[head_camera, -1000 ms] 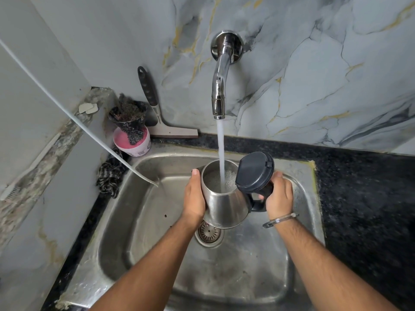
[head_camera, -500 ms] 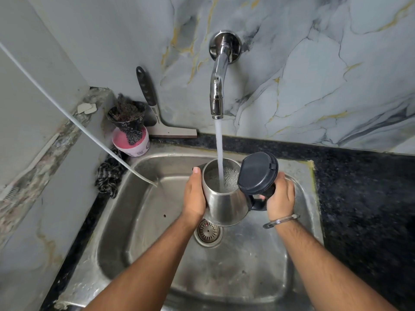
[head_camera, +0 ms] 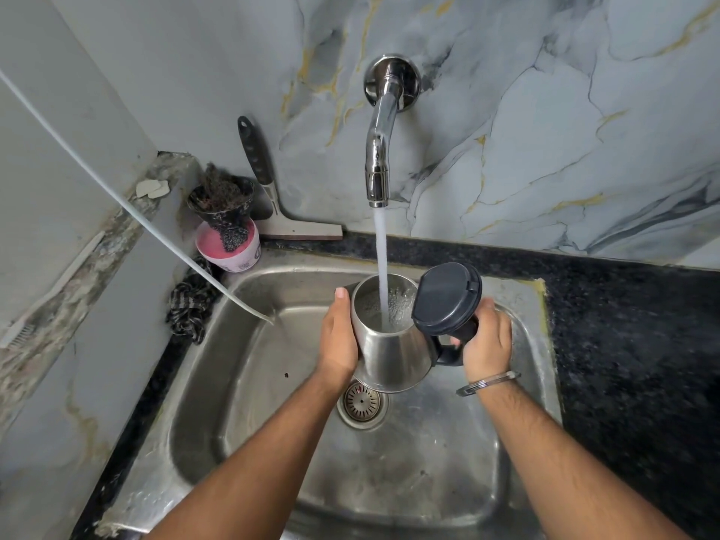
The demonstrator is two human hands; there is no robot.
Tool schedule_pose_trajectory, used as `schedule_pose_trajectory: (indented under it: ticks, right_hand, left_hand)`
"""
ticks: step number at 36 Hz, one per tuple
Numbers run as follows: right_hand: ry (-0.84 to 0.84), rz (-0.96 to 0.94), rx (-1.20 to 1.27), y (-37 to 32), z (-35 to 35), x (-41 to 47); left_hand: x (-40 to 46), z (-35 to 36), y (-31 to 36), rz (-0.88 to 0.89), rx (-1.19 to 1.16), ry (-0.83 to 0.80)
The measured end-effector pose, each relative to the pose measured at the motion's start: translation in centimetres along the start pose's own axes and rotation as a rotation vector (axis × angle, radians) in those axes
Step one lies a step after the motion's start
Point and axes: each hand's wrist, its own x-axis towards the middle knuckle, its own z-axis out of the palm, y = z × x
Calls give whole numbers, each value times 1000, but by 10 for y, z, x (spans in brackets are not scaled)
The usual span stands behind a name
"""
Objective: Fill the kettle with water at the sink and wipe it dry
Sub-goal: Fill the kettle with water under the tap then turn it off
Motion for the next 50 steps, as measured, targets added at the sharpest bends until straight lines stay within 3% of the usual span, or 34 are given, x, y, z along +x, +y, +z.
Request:
schedule_pose_trajectory:
  ticks: [21,30,50]
  right_hand:
    - [-35,-5,-10,-3,-2,7]
    - [-95,78,-52,-2,-2,12]
    - [-71,88,-15,8,-3,10]
  left_hand:
    - [6,4,2,-84,22,8]
    - [7,7,4,-133,28,22]
    - [6,-4,1,-184,26,-134]
